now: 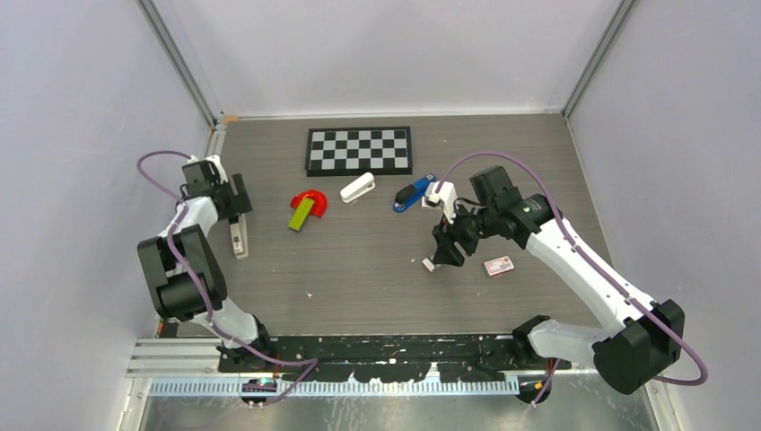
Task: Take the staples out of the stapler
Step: Pick up the stapler from the center of the board.
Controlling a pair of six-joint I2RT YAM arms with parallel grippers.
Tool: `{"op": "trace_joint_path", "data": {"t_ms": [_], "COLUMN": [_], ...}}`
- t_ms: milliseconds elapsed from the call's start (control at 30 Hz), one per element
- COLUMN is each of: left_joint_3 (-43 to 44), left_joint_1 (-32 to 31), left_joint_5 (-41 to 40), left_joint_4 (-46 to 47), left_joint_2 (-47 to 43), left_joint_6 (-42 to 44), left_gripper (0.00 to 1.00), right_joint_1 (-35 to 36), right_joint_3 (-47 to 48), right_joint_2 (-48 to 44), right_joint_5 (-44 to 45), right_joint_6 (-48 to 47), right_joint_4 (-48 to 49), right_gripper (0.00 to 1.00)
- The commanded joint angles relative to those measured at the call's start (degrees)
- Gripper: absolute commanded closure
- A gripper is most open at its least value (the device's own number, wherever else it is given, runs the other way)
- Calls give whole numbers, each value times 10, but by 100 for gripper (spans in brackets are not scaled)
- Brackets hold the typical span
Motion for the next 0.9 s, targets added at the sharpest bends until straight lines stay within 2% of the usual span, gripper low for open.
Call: {"op": "trace_joint_path", "data": {"t_ms": [0, 100, 233, 300, 400, 467, 533, 600, 700, 867], "left_joint_3": [40, 46, 52, 53, 57, 60, 62, 63, 65, 53], "left_joint_1": [0, 0, 1, 1, 0, 0, 1, 0, 1, -2], "left_joint_5": [7, 17, 17, 14, 15, 16, 17, 21, 29, 57], "left_joint_4": [-10, -15, -25, -25, -27, -32, -36, -39, -49, -73], "left_joint_2": [29, 44, 50, 52, 61, 64, 66, 66, 61, -23], "left_joint_6": [32, 32, 26, 24, 22, 22, 20, 18, 15, -24], "left_gripper": [22, 30, 35, 43, 48, 57, 71, 74, 92, 99], "right_joint_1": [-1, -1, -2, -1, -1, -2, -1, -2, -2, -5], "right_joint_3": [12, 12, 12, 13, 12, 12, 13, 13, 13, 14], "right_joint_2": [-5, -4, -4, -4, -6, -7, -7, -8, -10, -16], "right_joint_5": [-13, -11, -11, -11, -10, -10, -10, -11, -12, -34], "right_joint_6": [-9, -9, -8, -7, -7, -6, -6, -5, -5, -3], "right_joint_4": [4, 4, 4, 3, 3, 3, 3, 3, 2, -2], "right_gripper": [36, 36, 36, 36, 36, 36, 36, 36, 36, 36]}}
